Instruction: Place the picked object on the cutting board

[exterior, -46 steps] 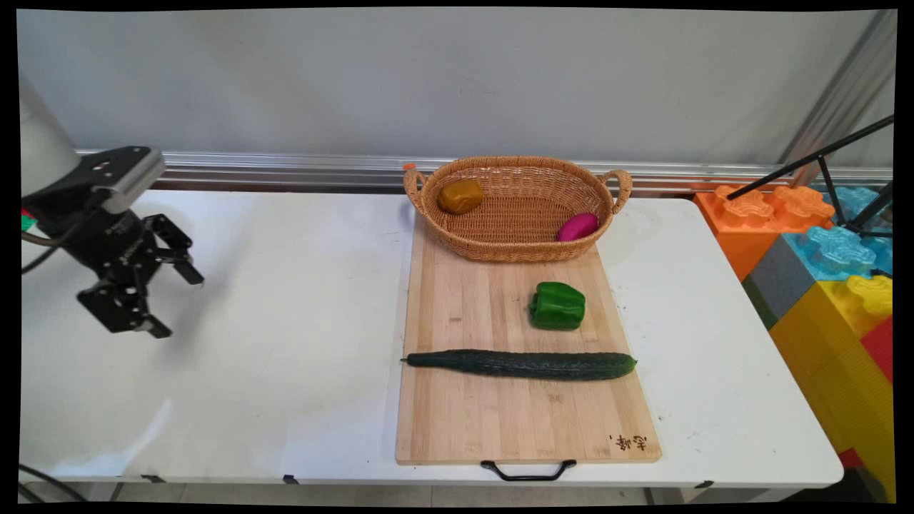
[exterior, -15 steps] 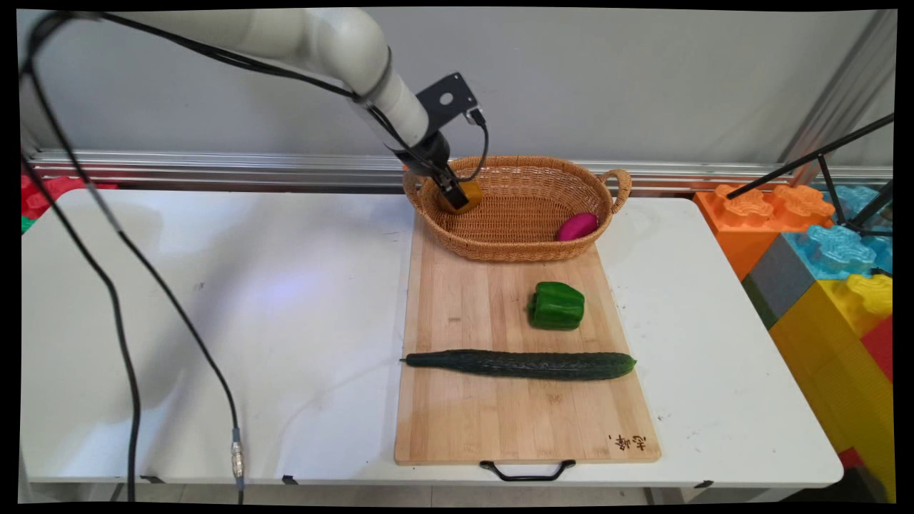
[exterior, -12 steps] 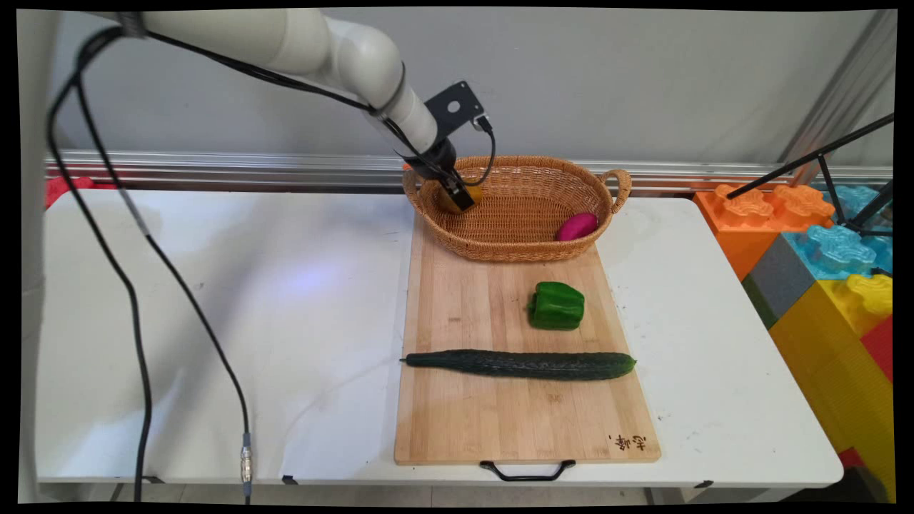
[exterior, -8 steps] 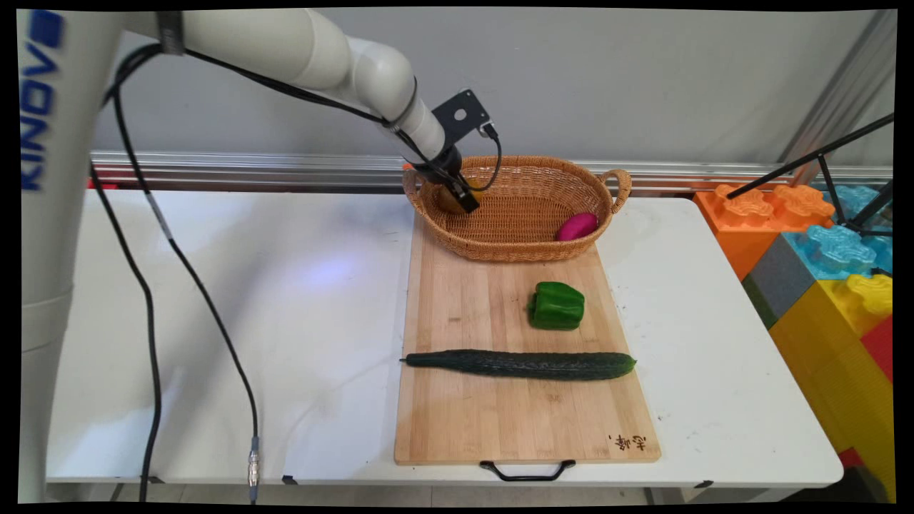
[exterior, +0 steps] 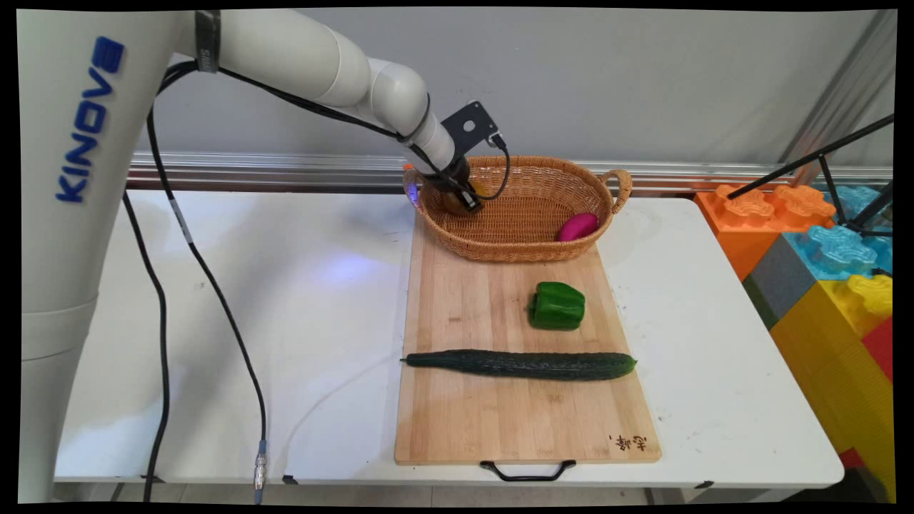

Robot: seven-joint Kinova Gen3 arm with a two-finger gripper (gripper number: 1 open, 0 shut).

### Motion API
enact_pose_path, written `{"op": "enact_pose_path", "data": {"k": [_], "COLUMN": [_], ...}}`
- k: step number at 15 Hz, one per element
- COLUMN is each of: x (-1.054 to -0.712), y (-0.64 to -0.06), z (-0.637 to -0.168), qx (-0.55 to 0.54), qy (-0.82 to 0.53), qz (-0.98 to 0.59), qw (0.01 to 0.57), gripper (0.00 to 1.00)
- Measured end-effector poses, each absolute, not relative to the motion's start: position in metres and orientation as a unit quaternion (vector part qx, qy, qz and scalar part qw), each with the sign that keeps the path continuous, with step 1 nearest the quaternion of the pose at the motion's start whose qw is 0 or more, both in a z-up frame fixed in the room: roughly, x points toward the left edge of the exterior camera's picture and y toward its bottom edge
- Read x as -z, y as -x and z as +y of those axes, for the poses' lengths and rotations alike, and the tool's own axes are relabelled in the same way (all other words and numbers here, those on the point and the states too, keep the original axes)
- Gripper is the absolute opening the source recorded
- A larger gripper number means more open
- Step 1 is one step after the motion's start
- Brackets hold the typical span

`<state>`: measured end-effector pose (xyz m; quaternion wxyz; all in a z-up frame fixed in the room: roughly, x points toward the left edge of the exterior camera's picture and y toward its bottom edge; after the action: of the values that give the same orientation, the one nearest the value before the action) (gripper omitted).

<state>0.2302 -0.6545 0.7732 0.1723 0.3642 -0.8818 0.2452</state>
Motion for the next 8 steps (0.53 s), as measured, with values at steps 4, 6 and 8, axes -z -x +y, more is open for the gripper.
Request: {"op": "enact_pose_path", "data": {"k": [4, 6, 8], "x": [-0.796, -0.821, -0.848], "y": [-0.22, -0.215, -0.208], "z": [-0.646, -0.637, -0.626], "qx": [-0.257, -0.265, -0.271], "qy": [-0.367, -0.367, -0.363], "qz": [-0.874, -0.869, -0.867], "qw": [0.188, 0.199, 0.21], "gripper": [0.0, 0.0, 0.0]}}
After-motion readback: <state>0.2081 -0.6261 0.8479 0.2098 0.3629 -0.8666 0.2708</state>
